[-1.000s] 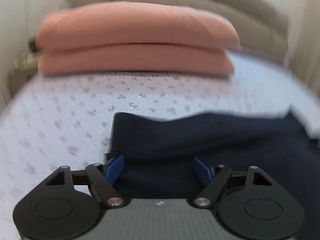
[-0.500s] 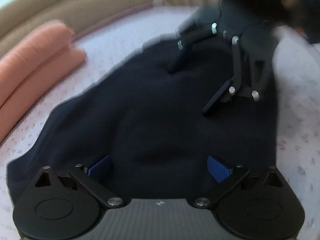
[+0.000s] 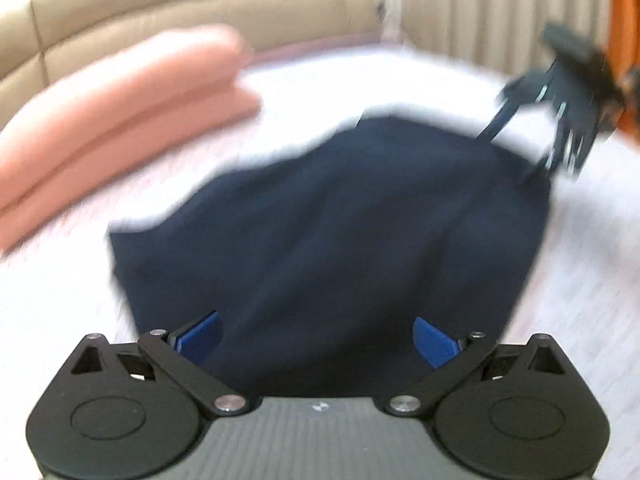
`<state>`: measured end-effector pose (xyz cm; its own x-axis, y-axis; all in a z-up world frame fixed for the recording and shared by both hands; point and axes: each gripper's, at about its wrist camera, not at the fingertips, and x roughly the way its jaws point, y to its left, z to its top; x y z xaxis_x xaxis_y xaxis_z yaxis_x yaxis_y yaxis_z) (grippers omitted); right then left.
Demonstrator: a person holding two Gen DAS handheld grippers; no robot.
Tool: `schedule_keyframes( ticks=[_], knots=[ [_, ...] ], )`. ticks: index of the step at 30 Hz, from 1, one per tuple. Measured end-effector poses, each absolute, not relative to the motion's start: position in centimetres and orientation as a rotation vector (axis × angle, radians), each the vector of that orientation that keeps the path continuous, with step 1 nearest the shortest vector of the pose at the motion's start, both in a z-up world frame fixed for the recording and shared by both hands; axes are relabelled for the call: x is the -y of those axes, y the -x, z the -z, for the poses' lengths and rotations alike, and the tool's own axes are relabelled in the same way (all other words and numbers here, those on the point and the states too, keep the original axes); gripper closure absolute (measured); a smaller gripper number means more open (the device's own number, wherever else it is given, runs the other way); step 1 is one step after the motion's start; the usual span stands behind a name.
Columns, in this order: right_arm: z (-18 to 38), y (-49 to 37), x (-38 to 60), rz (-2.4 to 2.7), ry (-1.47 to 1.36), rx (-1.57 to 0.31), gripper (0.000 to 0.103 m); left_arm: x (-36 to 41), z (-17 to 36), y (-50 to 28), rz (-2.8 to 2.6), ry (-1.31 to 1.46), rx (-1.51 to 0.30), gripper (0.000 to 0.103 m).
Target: Fold large clothes
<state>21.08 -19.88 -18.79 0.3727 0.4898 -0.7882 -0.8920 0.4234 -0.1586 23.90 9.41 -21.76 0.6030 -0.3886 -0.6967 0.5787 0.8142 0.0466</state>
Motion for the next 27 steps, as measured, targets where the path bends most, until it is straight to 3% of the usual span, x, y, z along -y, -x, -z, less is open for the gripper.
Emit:
schedule_keyframes(
  ticks=[3,7,9,15,20,24,27],
  knots=[
    [18.3,-19.8,14.8,-1.098,0.664,-0.649,0.002,-5.8,21.0,-24.3,0.674,-0.352,-0.665,0.0],
    [22.4,-20.2,9.5,-1.175,0.733,-0.692,0.002,-1.2,25.8,-26.5,0.747,-0.484,-0.803,0.0],
    [24.7,-20.4,10.0,-1.168,0.755,-0.681,0.001,-0.7,27.8,-25.6,0.756,-0.581,-0.766,0.0],
    [25.3,-20.5,18.1,-1.117,0.755,-0.626,0.001,-8.4,28.5,-23.6,0.67,-0.458,-0.78,0.0],
    [26.6,-20.7,24.7,-0.961,0.565,-0.767,0.001,-12.2,29.0,-21.9,0.556,-0.42,-0.765,0.0],
    [25.4,-21.4,26.2,-0.796,0.412,-0.887,0.001,-16.0,28.4,-22.5,0.463,-0.167,-0.91,0.0],
    [22.0,-21.9,24.6,-0.632,0.258,-0.897,0.002,-18.5,27.4,-24.2,0.408,-0.026,-0.902,0.0]
  ],
)
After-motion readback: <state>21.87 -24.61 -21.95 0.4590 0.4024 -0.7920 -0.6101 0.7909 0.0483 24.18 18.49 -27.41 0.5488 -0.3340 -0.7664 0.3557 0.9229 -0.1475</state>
